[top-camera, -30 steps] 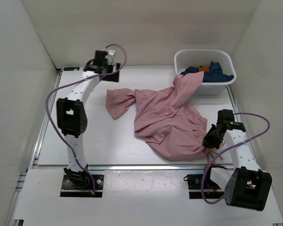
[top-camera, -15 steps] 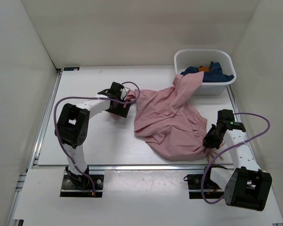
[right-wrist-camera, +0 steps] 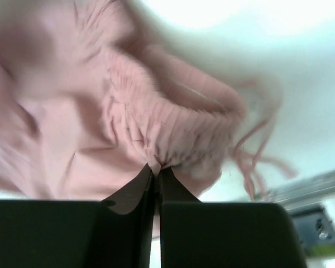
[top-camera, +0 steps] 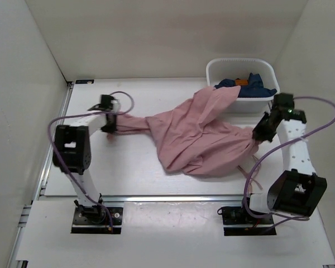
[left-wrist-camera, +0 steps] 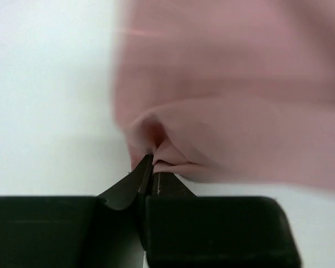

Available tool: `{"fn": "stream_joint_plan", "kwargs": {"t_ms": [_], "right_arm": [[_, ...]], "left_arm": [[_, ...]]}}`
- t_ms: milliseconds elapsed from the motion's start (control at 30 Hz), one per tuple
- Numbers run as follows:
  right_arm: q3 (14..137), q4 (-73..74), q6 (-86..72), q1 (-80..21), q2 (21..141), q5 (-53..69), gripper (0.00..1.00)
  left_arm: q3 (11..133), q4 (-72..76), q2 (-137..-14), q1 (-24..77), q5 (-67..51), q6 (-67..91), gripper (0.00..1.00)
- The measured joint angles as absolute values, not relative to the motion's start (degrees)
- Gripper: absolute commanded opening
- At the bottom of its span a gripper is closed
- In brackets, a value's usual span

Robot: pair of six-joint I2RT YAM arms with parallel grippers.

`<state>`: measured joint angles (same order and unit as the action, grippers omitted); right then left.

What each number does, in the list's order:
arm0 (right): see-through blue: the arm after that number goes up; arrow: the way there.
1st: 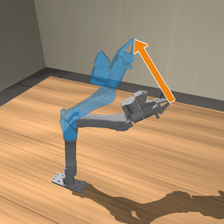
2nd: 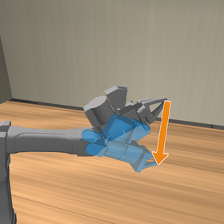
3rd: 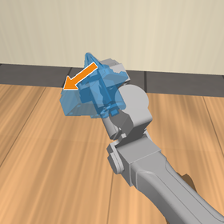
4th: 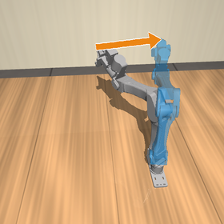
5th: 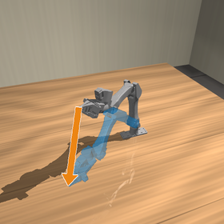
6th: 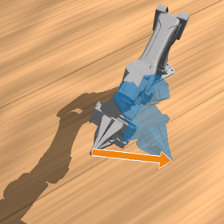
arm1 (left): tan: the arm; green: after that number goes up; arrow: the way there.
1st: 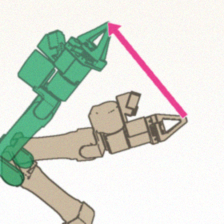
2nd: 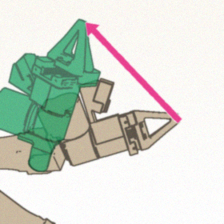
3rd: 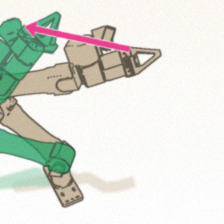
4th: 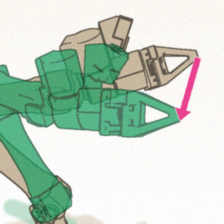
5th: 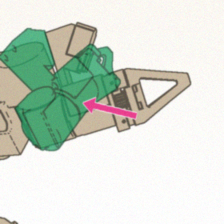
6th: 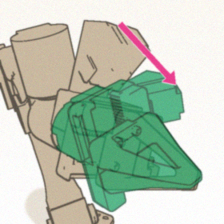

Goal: Fold and stack the trousers
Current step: Flatten the trousers out

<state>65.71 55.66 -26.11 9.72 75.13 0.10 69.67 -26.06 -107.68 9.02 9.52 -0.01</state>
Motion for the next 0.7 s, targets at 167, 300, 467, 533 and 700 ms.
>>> {"fn": "stream_joint_plan", "kwargs": {"t_ms": [167,300,467,533,700], "right_arm": [[81.14,55.81,-25.19,14.28,78.26,0.25,0.03],[82.24,58.54,-25.08,16.29,78.13,1.74,0.03],[79.68,60.31,-24.77,16.38,78.35,1.91,0.03],[76.07,60.05,-24.51,16.51,78.22,1.87,0.03],[60.8,57.95,-23.92,17.28,75.92,1.63,0.15]], "left_arm": [[65.34,-33.43,-94.89,-12.67,14.55,0.05,0.14],[61.43,-38.33,-86.28,-23.55,18.68,0.3,0.14],[58.28,-41.63,-84.82,-27.35,19.49,0.25,0.14],[55.07,-41.98,-83.88,-28.93,19.7,0.23,0.14],[46.22,-43.16,-79.48,-32.62,21.56,0.05,0.15]]}}
